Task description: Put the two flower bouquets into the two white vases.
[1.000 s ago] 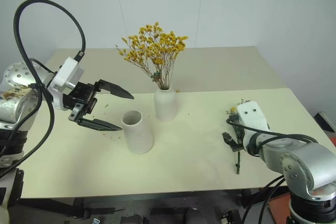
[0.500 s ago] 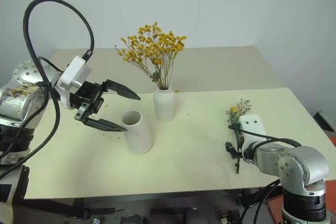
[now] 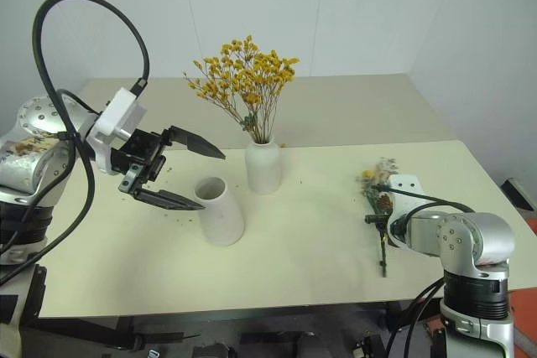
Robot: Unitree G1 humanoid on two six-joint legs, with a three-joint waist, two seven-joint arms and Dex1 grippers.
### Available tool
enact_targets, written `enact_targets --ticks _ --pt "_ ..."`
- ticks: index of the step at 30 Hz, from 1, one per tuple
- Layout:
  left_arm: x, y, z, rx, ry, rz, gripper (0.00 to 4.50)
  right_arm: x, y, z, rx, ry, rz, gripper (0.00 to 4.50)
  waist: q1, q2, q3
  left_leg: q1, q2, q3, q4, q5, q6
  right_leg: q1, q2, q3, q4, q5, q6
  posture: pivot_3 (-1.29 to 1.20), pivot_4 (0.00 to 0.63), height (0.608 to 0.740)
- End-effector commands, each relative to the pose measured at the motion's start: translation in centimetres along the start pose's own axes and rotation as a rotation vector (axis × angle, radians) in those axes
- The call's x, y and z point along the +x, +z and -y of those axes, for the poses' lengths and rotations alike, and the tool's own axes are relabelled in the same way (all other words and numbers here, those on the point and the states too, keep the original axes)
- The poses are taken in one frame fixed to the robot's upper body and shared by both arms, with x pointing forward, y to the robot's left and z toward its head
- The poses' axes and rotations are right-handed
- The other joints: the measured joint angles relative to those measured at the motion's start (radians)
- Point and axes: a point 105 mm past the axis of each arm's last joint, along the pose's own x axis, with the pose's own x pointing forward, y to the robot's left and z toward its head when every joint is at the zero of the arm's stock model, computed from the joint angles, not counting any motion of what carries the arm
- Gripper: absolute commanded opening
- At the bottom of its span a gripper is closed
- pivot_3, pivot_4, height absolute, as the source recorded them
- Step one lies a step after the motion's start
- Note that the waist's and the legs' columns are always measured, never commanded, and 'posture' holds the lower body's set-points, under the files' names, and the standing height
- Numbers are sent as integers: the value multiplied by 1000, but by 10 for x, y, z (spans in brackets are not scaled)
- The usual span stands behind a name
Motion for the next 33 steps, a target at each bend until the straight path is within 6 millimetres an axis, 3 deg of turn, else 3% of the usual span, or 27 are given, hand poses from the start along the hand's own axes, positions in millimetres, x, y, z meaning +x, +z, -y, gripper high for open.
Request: enact_targets --ticks 1,4,10,14,17,21,25,28,33 --pt "-13 8 -2 37 50 -16 4500 1 -3 6 -4 -4 -27 12 0 0 0 0 0 0 0 0 0 0 0 0 0 0 0 0 150 740" --pt "-18 8 -5 46 85 -25 4500 -3 2 6 -26 -14 0 12 1 0 0 0 0 0 0 0 0 0 0 0 0 0 0 0 150 740" --pt "-30 16 -9 44 160 36 4500 -36 47 16 -40 -138 236 12 -1 0 0 -1 0 0 0 0 0 -1 0 0 0 0 0 0 150 740" --pt "-43 9 -9 6 230 43 4500 -73 88 26 62 -255 531 12 -2 0 0 -1 0 0 0 0 0 -1 0 0 0 0 0 0 150 740" --pt "-50 0 -9 -32 271 31 4500 -99 104 26 135 -285 740 12 1 0 0 -1 0 0 0 0 0 -1 0 0 0 0 0 0 150 740" --pt "-54 -11 -9 -65 302 12 4500 -123 108 4 169 -140 991 12 3 0 0 -1 0 0 0 0 0 -1 0 0 0 0 0 0 150 740" --pt "-55 -17 -8 -75 311 3 4500 -151 100 -30 224 134 1214 12 3 0 0 -1 0 0 0 0 0 -1 0 -1 0 0 0 0 150 740" --pt "-56 -17 -8 -77 314 8 4500 -171 93 -44 269 289 1354 12 0 1 0 -1 1 -1 0 0 0 -1 0 -1 1 0 0 0 150 740" --pt "-61 -21 -8 -88 327 -8 4500 -183 83 -85 130 488 1425 12 -2 1 0 1 0 0 0 0 0 -1 0 0 2 0 0 0 150 740"
